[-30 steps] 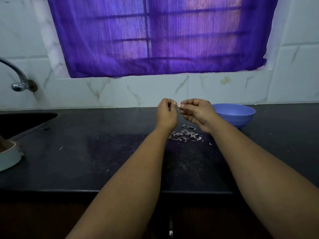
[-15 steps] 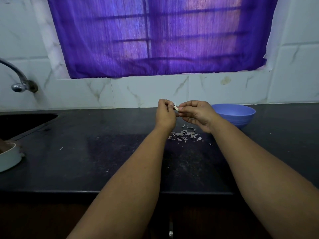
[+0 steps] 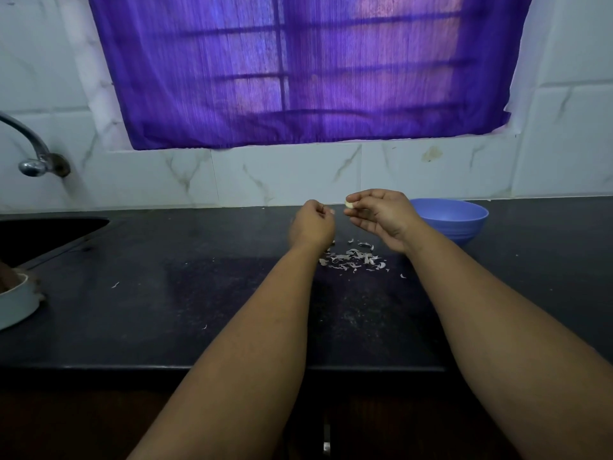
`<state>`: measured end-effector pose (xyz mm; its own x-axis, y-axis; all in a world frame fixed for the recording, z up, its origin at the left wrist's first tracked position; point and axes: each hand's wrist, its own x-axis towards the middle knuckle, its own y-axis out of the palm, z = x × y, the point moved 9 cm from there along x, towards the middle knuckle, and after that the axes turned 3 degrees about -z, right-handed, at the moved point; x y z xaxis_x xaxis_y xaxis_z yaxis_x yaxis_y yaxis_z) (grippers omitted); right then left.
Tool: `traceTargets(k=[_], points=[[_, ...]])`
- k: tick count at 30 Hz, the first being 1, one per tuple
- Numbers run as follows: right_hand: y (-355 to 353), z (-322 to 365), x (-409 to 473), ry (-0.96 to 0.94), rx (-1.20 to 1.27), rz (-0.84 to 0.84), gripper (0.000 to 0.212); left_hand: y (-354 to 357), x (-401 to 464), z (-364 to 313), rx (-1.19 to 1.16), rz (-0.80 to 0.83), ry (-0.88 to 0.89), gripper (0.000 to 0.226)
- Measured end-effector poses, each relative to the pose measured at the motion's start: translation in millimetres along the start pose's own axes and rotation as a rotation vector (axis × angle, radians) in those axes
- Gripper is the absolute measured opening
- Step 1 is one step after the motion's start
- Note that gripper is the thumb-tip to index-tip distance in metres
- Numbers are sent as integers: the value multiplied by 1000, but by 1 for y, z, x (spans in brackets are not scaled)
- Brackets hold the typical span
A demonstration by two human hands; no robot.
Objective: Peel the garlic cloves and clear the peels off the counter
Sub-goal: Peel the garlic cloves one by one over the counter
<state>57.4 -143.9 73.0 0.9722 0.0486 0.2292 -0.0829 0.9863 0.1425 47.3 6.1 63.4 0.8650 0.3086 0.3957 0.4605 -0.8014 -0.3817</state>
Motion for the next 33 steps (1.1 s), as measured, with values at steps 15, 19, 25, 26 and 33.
traceTargets(k=[15,19,25,26,33], points=[[-5,-2,6,-99,-180,-12,21,-9,-1,-3,299,-61,21,17],[-13,3,8,-159,-229,-85,25,-17,-2,0,145,-127,-13,34],[-17,4,8,-190,-310,-113,22,-7,-4,-8,11,-36,24,27],[-17,4,9,-196,-320,-112,21,-6,-5,-11,56,-35,52,32],[-11,5,6,-197,-308,-71,15,10,-5,-12,-200,59,59,19]])
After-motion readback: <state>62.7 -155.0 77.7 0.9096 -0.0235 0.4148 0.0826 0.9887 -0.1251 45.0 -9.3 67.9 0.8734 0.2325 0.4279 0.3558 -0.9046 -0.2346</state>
